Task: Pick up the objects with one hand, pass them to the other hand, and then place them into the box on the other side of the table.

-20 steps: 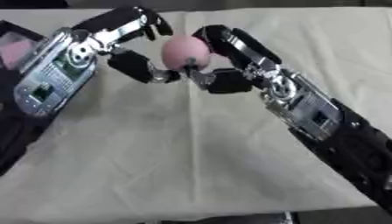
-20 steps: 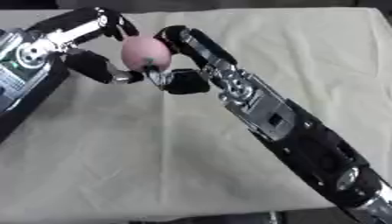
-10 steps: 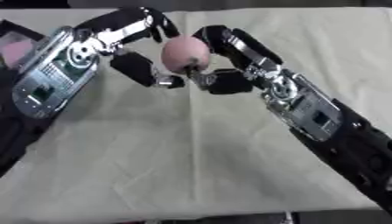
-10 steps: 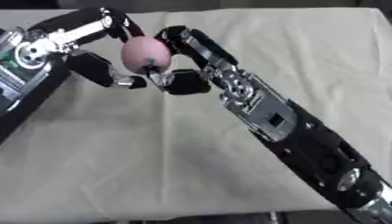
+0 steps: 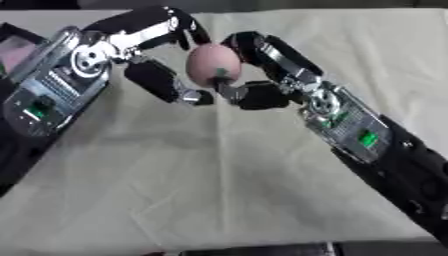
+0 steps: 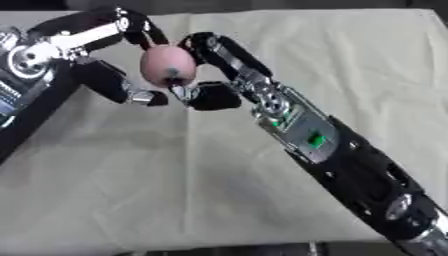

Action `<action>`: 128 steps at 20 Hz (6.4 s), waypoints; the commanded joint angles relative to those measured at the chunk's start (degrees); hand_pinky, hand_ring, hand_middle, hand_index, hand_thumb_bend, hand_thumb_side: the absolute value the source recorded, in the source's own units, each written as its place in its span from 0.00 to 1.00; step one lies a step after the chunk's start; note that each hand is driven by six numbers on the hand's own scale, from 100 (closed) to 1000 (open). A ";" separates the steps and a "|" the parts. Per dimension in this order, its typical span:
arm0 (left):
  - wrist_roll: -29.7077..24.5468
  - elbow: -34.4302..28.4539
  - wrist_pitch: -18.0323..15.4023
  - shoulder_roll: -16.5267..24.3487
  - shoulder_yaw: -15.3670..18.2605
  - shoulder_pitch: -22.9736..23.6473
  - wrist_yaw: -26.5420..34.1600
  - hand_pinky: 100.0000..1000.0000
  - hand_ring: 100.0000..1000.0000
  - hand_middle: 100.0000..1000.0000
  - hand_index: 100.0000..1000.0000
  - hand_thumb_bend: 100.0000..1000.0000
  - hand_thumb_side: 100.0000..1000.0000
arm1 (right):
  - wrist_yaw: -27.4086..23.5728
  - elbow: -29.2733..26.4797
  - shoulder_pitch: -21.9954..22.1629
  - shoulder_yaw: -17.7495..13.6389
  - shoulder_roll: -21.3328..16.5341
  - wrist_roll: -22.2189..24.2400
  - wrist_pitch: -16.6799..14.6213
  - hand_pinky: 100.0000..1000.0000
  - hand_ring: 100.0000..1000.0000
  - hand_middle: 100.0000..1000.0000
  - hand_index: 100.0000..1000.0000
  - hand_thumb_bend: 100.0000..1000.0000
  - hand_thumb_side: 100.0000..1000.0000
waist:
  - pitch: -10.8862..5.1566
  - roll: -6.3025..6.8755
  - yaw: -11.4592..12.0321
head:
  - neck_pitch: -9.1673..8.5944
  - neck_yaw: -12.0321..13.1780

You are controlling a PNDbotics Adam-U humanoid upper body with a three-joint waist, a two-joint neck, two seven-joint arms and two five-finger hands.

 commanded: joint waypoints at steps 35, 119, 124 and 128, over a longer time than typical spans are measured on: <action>6.33 1.07 2.99 -0.31 -0.04 -0.74 3.66 0.70 0.50 0.36 0.28 0.00 0.00 | 3.12 -1.28 0.52 -0.19 -1.77 0.09 1.57 0.77 0.71 0.80 0.77 0.40 0.55 | -0.56 0.67 0.00 | -0.15 0.19; 17.18 13.93 2.75 26.29 22.47 21.03 4.03 0.83 0.71 0.65 0.78 0.67 0.49 | 1.38 -7.18 5.82 -4.32 -6.82 -8.21 6.23 0.77 0.71 0.79 0.78 0.38 0.38 | -0.57 -0.22 -0.97 | -0.15 8.85; 17.81 14.46 2.87 26.12 22.99 21.04 1.65 0.83 0.72 0.65 0.78 0.69 0.48 | 1.15 -7.31 6.01 -4.43 -6.94 -8.39 6.17 0.77 0.71 0.79 0.78 0.38 0.38 | -0.61 -0.22 -0.95 | -0.15 8.90; 18.46 14.38 3.17 26.02 23.30 21.16 1.74 0.83 0.71 0.64 0.77 0.65 0.47 | 0.97 -7.56 6.16 -4.59 -7.04 -8.51 6.16 0.77 0.71 0.79 0.78 0.37 0.38 | -0.64 -0.22 -0.94 | -0.15 8.94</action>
